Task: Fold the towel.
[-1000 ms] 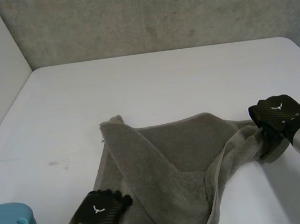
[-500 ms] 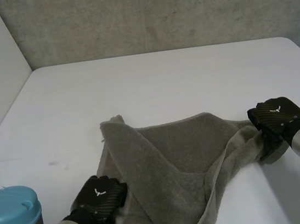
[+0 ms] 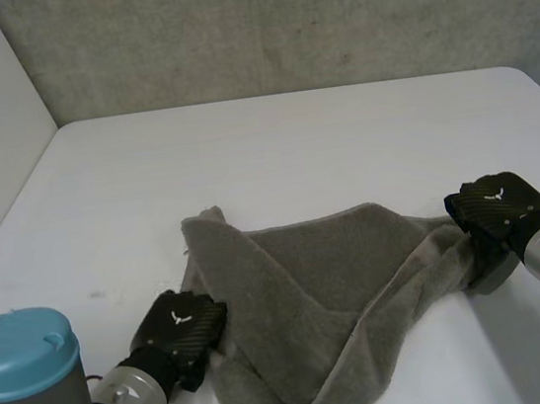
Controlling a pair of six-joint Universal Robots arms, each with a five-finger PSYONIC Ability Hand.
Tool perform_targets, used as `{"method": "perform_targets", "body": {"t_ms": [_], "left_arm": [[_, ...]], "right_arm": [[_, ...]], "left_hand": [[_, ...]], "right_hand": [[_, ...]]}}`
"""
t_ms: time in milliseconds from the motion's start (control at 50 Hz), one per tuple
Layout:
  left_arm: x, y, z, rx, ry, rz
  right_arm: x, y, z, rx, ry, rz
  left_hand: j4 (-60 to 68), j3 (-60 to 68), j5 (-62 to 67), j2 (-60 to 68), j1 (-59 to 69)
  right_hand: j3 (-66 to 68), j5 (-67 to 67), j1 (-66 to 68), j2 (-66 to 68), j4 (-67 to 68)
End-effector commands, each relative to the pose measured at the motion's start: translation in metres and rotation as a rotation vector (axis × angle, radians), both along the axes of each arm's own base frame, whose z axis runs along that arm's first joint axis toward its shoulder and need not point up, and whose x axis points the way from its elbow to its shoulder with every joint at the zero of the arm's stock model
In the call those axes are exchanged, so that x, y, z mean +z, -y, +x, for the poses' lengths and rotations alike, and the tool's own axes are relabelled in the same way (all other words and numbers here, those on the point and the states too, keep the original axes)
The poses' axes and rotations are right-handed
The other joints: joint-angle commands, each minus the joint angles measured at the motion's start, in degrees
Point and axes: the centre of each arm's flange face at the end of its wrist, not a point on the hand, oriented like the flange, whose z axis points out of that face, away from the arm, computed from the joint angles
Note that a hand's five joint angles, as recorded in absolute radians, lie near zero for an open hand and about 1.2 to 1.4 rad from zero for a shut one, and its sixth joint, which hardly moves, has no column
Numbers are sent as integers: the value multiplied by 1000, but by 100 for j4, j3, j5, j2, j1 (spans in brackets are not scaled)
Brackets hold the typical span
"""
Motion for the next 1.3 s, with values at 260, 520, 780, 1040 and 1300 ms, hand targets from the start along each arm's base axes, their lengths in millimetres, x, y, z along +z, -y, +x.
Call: {"method": "perform_targets", "body": {"t_ms": [260,520,780,1040,1300], "left_arm": [[130,164,-43,76,-58,-562],[257,191,-28,202,-568,-680],[87,169,2,303,-317,-225],[16,129,13,262,-142,-123],[37,110,24,273,-151,-161]], "right_arm": [[103,66,66,65,130,-630],[183,46,75,76,300,-881],[6,24,72,243,-37,-124],[-45,0,51,293,-232,-2],[-11,-20,20,287,-333,52]], "left_hand": [[1051,1056,1174,1048,1348],[1051,1056,1174,1048,1348],[1051,1056,1174,1048,1348],[1051,1056,1174,1048,1348],[1051,1056,1174,1048,1348]], "right_hand": [[287,361,458,476,282],[287,361,458,476,282],[287,361,458,476,282],[287,361,458,476,282],[-4080,-4006,-3910,-3892,-4086]]}}
